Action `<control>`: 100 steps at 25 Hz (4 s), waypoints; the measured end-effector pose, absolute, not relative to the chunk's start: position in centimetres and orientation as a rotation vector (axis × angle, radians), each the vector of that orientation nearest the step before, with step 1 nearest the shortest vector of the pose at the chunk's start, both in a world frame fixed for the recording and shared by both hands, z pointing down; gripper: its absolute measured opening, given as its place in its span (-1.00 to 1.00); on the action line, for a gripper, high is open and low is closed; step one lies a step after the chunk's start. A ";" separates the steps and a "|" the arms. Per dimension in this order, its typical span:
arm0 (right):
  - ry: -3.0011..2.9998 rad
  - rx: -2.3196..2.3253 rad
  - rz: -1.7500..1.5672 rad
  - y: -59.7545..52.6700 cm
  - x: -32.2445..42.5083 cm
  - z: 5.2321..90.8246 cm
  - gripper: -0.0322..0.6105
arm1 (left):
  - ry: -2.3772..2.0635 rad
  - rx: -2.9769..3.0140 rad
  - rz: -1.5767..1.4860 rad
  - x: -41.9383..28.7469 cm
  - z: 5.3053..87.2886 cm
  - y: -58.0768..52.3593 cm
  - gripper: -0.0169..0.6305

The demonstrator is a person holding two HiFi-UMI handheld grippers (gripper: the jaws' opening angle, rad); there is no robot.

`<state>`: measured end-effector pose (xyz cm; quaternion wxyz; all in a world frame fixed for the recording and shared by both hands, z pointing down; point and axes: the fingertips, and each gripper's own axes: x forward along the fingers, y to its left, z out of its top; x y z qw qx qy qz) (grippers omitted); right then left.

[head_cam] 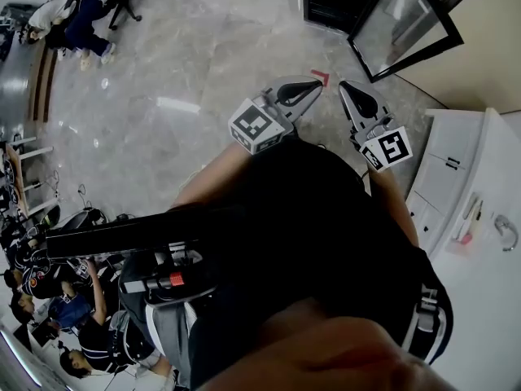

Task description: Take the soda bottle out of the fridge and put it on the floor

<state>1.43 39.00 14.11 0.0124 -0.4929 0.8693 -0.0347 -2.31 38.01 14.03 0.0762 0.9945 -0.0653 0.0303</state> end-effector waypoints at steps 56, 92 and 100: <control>2.672 -1.723 -0.276 -6.8 24.1 29.3 -0.86 | -0.493 2.897 0.128 17.7 23.9 -6.1 -0.94; 2.398 -2.162 -0.296 -31.3 35.2 46.9 0.20 | -0.553 2.925 0.083 25.9 41.2 -21.4 -0.94; 2.368 -2.172 -0.218 -30.9 35.5 45.8 0.09 | -0.575 2.916 0.075 25.1 41.2 -21.6 -0.94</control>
